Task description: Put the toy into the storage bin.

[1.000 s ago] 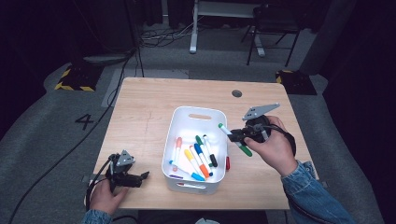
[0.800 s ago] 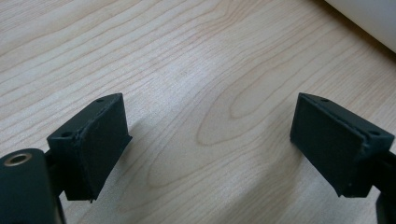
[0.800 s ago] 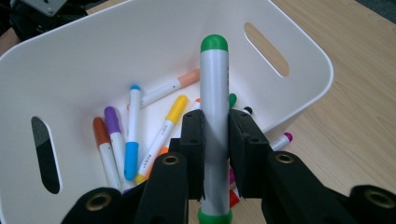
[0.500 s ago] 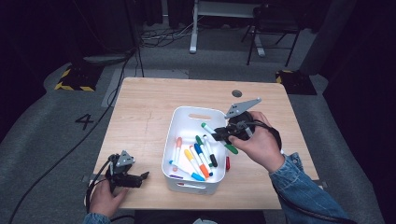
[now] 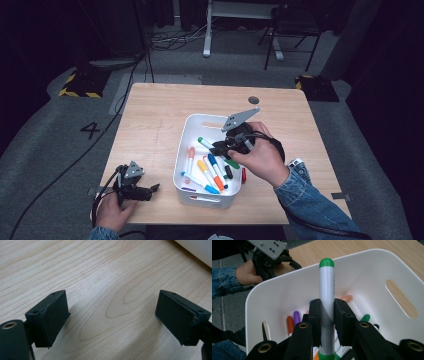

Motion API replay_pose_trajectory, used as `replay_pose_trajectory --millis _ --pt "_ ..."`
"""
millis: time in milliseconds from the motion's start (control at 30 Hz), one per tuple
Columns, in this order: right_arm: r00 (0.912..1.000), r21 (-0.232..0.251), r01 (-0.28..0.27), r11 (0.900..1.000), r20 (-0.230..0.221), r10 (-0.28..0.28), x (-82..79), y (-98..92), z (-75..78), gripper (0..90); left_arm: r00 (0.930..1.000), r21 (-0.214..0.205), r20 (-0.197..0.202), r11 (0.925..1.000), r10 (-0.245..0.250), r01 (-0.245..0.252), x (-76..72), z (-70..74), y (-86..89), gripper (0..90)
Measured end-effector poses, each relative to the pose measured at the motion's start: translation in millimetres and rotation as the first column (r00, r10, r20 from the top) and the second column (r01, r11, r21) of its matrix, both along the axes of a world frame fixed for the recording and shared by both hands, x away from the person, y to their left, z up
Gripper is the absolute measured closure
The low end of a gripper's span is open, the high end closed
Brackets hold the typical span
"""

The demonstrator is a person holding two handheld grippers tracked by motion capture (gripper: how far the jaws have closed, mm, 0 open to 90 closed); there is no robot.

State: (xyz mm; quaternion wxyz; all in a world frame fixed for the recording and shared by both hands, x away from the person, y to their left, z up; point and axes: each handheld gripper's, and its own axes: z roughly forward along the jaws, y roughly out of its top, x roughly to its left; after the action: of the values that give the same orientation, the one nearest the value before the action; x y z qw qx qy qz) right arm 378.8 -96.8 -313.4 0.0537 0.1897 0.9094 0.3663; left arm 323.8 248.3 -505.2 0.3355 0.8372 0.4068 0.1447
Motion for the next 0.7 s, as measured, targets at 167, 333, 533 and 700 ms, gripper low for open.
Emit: replay_pose_trajectory --millis 167,333,533,700 --pt "0.9999 -0.039 0.003 0.9992 -0.013 -0.003 4.5 0.8 -13.4 77.0 1.0000 -0.001 -0.001 1.0000 0.000 0.000 0.0 0.0 0.0 11.5" --pt "0.9993 -0.073 -0.017 0.9972 -0.035 0.014 3.0 6.2 -25.0 77.0 1.0000 0.003 0.001 1.0000 -0.002 0.002 0.1 0.1 0.2 11.5" --pt "0.9987 -0.116 -0.030 0.9928 -0.044 0.025 0.6 10.1 -33.0 77.0 1.0000 0.000 -0.001 1.0000 0.000 0.000 0.0 0.0 0.0 11.5" --pt "0.9975 -0.146 -0.067 0.9871 -0.033 0.063 0.4 15.2 -41.5 77.0 1.0000 0.003 0.001 1.0000 -0.002 0.002 0.1 0.1 0.2 11.5"
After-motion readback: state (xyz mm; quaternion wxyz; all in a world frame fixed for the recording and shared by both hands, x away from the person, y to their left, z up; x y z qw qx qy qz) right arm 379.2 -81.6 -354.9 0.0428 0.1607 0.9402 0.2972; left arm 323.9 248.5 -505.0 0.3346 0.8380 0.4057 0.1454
